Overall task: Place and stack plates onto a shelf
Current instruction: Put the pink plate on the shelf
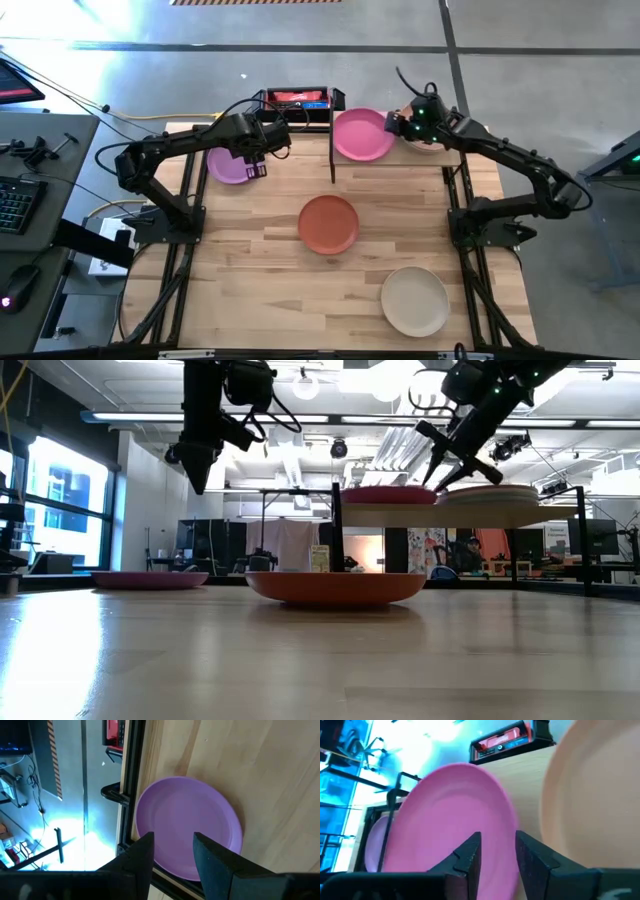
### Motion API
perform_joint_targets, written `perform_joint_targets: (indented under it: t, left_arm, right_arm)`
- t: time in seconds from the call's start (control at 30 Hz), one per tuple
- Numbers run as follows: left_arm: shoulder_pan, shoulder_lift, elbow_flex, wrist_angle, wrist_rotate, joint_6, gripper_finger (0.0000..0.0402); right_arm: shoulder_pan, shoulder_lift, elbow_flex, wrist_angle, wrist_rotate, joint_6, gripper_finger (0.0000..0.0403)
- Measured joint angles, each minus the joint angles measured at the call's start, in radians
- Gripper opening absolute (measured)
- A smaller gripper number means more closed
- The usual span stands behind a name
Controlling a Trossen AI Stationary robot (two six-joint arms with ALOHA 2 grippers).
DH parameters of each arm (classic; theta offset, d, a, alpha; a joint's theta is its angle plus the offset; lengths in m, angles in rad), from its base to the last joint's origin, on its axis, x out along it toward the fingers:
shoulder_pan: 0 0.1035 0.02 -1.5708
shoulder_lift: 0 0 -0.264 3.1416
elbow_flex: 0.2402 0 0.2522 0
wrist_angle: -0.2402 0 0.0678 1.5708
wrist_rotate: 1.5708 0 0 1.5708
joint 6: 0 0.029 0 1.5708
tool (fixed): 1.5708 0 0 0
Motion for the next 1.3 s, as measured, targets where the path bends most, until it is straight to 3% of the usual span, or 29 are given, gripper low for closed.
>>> perform_joint_targets:
  t: [0.3, 0.53, 0.9, 1.3]
  left_arm:
    - [0.000, 0.000, 0.000, 0.000, 0.000, 0.000, 0.0126]
    - [0.000, 0.000, 0.000, 0.025, 0.000, 0.001, 0.0126]
    - [0.000, 0.000, 0.000, 0.101, 0.110, 0.002, 0.0126]
    - [0.000, 0.000, 0.000, 0.106, 0.114, 0.002, 0.0126]
  right_arm:
    - [-0.016, 0.000, 0.000, 0.020, -0.128, 0.000, 0.0101]
    - [0.049, 0.000, 0.000, 0.020, -0.136, 0.026, 0.0101]
    - [0.103, 0.000, 0.000, -0.084, -0.082, 0.058, 0.0101]
    - [0.103, 0.000, 0.000, -0.112, 0.004, 0.072, 0.0101]
